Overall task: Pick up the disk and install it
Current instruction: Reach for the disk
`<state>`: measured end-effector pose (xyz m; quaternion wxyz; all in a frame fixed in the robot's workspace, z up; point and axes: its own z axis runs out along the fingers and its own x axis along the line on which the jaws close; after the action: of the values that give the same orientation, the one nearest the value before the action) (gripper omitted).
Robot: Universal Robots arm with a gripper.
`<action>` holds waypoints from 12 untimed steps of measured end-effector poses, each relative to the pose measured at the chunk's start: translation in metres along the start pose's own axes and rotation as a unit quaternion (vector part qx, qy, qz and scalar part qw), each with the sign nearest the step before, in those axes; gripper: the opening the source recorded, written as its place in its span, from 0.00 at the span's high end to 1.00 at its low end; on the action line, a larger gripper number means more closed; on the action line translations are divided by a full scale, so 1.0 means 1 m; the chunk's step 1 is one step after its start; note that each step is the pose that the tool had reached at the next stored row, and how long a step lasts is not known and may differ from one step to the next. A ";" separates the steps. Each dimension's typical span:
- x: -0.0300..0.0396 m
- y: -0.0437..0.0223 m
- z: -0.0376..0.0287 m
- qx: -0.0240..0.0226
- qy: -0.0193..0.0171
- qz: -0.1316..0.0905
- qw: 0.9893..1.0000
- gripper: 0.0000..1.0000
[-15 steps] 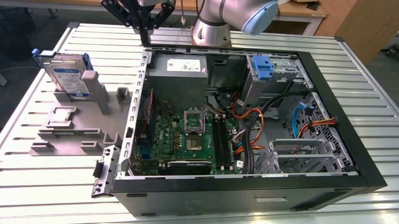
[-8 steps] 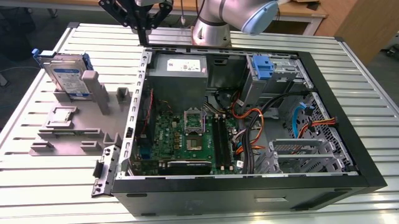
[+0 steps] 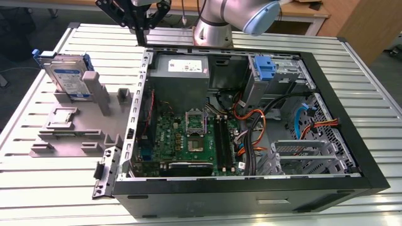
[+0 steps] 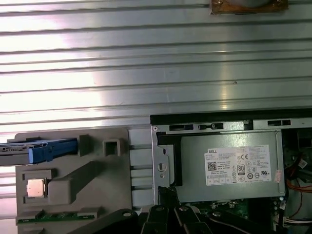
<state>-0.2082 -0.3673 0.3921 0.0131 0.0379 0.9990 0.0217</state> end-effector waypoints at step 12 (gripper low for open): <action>0.0079 -0.0005 0.0007 0.000 0.000 0.000 1.000 0.90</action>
<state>-0.2161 -0.3672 0.3911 0.0131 0.0379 0.9990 0.0217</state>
